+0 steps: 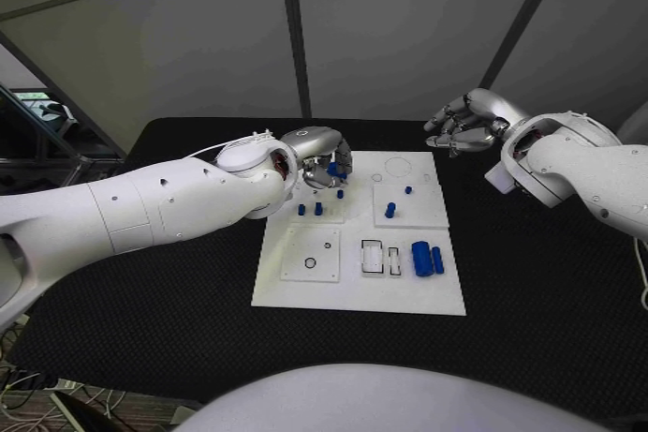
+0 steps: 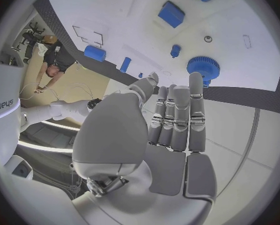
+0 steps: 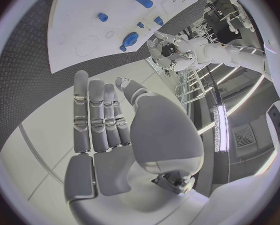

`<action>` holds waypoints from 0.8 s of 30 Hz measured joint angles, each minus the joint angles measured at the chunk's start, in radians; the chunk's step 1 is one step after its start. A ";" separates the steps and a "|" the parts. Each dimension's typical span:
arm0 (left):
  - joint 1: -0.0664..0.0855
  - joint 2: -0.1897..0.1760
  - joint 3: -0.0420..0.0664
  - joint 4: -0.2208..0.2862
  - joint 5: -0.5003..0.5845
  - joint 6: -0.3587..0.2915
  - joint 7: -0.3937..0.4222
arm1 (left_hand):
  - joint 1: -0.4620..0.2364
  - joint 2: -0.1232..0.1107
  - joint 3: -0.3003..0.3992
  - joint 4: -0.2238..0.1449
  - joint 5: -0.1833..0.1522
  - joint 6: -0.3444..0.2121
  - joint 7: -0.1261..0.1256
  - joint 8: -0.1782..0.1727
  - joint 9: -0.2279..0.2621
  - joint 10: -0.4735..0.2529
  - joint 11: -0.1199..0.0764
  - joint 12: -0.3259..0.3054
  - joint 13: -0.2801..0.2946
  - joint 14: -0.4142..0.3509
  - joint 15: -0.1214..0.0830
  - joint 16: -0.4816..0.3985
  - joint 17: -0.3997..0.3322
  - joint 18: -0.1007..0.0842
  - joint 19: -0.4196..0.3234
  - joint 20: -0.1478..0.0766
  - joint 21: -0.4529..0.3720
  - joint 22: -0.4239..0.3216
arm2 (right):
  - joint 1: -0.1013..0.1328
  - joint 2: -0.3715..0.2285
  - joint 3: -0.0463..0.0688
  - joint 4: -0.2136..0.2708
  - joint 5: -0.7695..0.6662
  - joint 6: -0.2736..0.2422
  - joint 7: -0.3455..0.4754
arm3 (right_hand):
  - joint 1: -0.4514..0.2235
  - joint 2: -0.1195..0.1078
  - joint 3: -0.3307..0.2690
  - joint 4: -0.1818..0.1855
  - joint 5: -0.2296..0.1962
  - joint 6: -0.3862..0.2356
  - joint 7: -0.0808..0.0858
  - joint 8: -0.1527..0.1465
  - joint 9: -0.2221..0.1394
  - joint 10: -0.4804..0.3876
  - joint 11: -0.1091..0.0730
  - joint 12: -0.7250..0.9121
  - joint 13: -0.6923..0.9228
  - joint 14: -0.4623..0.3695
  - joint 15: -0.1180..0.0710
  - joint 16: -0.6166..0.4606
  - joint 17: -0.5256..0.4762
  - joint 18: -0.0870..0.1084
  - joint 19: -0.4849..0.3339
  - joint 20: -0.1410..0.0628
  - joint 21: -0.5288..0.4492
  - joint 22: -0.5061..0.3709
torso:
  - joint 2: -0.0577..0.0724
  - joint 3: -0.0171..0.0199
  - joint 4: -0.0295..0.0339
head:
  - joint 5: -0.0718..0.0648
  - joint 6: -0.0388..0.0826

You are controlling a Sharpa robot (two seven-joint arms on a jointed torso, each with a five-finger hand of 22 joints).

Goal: Assemble the parts on the task board

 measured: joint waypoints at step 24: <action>0.000 0.065 -0.009 -0.088 -0.127 0.112 -0.021 | 0.000 0.014 -0.037 -0.003 0.000 0.018 0.010 -0.035 -0.028 -0.018 0.006 -0.028 -0.033 -0.004 0.011 0.068 0.010 0.000 0.006 0.006 0.000 0.018 | 0.000 0.006 0.000 0.003 0.003 -0.010 0.005 | 0.000 0.000 0.000 0.000 0.000 0.000 0.000 0.000 0.000 -0.003 -0.004 0.000 -0.003 -0.007 0.000 -0.009 -0.010 0.000 0.000 0.000 0.000 -0.002 | 0.000 0.0002 0.0017 | -0.006 -0.003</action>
